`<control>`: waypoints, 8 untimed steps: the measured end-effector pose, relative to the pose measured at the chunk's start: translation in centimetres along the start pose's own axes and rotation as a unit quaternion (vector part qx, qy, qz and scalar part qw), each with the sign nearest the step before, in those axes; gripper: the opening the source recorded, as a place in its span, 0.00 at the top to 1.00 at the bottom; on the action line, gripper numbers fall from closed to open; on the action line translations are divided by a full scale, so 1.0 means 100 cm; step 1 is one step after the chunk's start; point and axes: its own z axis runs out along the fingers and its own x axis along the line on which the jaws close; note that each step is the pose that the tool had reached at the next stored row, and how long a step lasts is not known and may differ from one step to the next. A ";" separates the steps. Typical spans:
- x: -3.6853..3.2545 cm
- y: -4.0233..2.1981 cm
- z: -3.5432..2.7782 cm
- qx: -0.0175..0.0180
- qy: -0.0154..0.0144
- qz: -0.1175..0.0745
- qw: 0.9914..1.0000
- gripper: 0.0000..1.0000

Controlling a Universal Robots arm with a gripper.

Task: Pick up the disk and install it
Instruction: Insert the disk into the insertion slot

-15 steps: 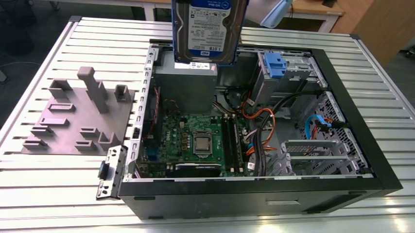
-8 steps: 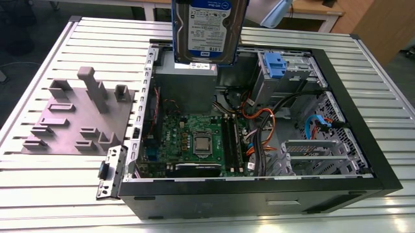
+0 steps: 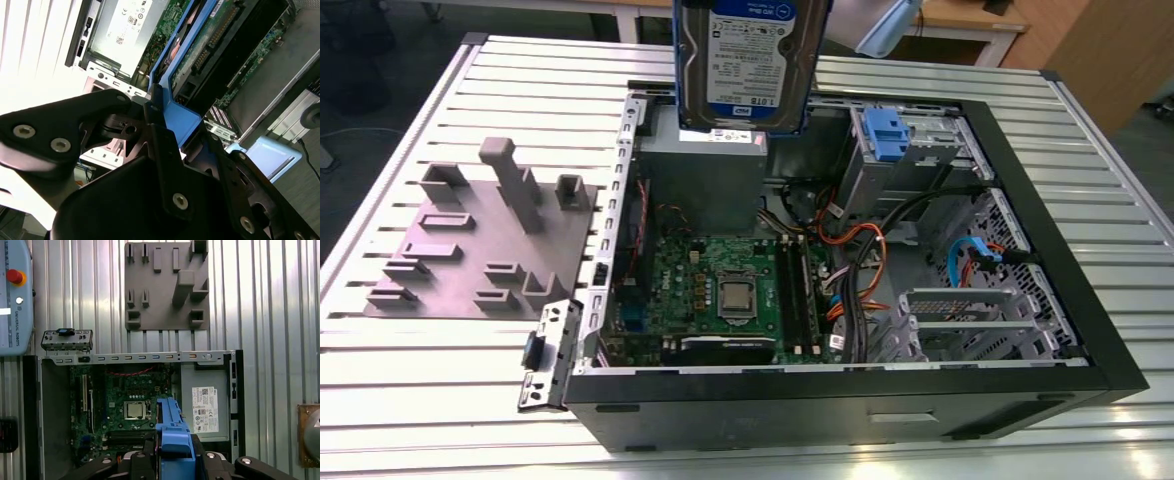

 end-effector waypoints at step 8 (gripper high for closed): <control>0.0095 -0.0005 0.0000 0.000 0.000 0.000 1.000 0.64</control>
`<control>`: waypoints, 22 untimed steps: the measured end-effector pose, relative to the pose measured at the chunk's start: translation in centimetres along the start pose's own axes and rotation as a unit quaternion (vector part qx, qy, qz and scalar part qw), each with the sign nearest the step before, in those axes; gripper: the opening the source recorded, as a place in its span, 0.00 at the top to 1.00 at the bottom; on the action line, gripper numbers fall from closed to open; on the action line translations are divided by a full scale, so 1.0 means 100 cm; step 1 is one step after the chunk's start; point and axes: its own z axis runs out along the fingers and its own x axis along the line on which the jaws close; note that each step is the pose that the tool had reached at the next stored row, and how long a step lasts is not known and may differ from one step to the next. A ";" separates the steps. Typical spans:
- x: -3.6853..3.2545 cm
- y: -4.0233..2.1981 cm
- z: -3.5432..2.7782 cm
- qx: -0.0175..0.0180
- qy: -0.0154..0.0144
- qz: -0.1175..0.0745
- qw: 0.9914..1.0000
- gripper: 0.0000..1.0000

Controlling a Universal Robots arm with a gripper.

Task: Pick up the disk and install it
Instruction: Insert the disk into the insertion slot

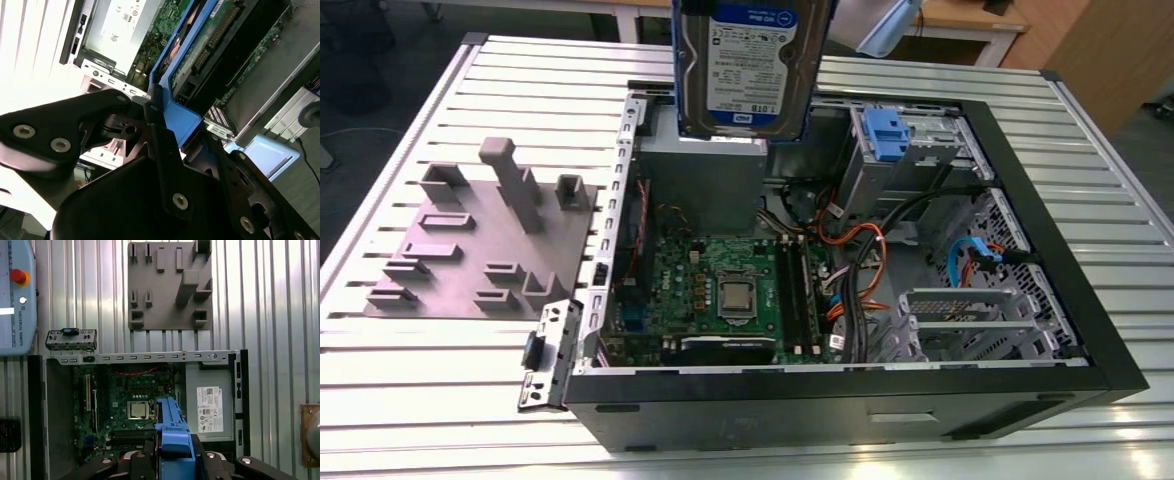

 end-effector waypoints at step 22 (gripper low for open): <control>0.0128 -0.0012 0.0000 0.000 0.000 0.000 1.000 0.64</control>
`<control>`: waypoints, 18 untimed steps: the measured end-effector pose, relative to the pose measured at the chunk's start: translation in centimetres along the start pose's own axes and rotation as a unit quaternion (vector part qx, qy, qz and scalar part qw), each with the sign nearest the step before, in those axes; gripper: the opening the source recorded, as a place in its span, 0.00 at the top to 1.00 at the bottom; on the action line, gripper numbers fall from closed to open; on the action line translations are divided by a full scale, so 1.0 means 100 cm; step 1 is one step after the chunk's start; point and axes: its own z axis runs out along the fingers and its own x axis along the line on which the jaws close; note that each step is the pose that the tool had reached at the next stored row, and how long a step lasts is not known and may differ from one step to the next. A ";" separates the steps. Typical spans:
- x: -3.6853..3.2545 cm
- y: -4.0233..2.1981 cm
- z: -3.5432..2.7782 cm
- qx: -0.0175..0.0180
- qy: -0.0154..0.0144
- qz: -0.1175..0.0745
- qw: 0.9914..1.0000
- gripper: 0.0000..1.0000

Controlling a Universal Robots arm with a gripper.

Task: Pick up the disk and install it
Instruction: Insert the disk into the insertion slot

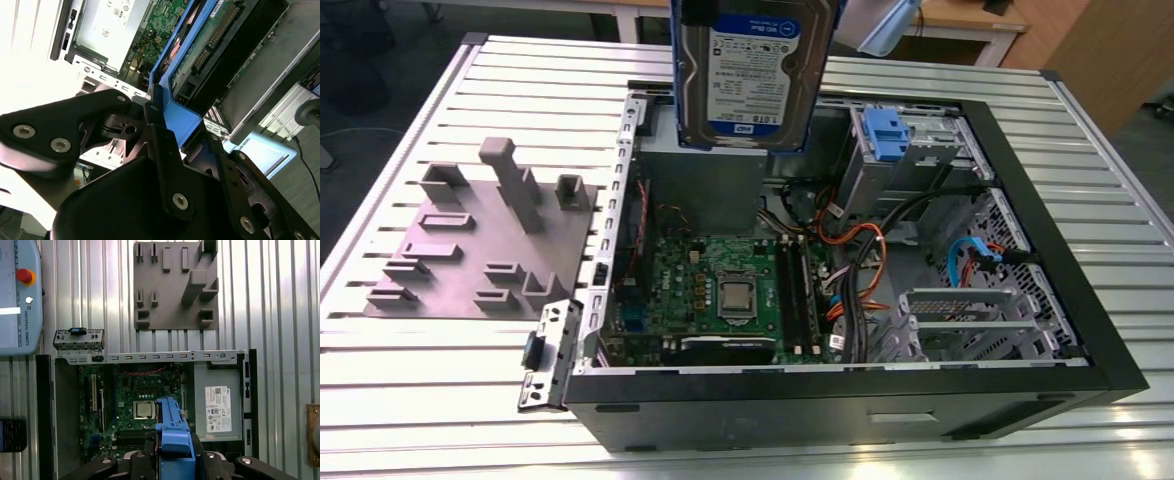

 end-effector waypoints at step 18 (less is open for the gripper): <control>0.0031 -0.0134 0.0003 0.000 0.000 0.000 1.000 0.64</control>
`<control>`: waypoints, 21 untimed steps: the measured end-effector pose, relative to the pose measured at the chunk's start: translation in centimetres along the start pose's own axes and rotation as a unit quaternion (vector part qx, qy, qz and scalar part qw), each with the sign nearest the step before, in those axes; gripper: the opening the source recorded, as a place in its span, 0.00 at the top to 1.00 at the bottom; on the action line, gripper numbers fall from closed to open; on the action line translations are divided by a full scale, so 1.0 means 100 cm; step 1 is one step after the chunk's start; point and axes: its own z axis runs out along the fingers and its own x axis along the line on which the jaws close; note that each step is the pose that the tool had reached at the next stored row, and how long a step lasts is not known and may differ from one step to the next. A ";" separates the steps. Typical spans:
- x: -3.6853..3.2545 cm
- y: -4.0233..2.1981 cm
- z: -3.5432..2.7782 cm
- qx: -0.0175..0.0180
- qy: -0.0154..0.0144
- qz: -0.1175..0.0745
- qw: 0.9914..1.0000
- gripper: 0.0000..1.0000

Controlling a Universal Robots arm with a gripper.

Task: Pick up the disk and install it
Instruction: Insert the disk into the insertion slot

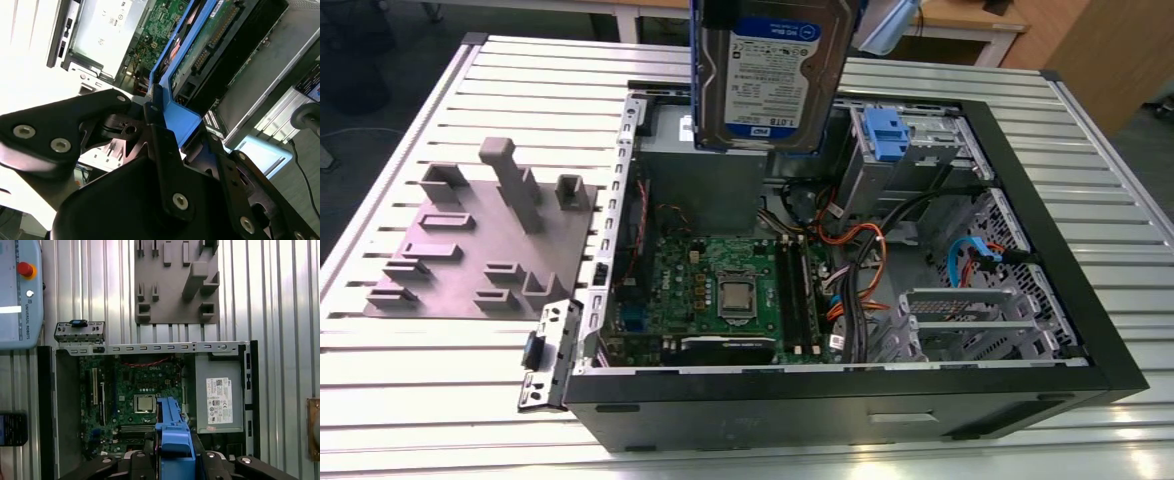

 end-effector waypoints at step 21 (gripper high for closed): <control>0.0193 -0.0009 0.0015 0.000 0.000 0.000 1.000 0.64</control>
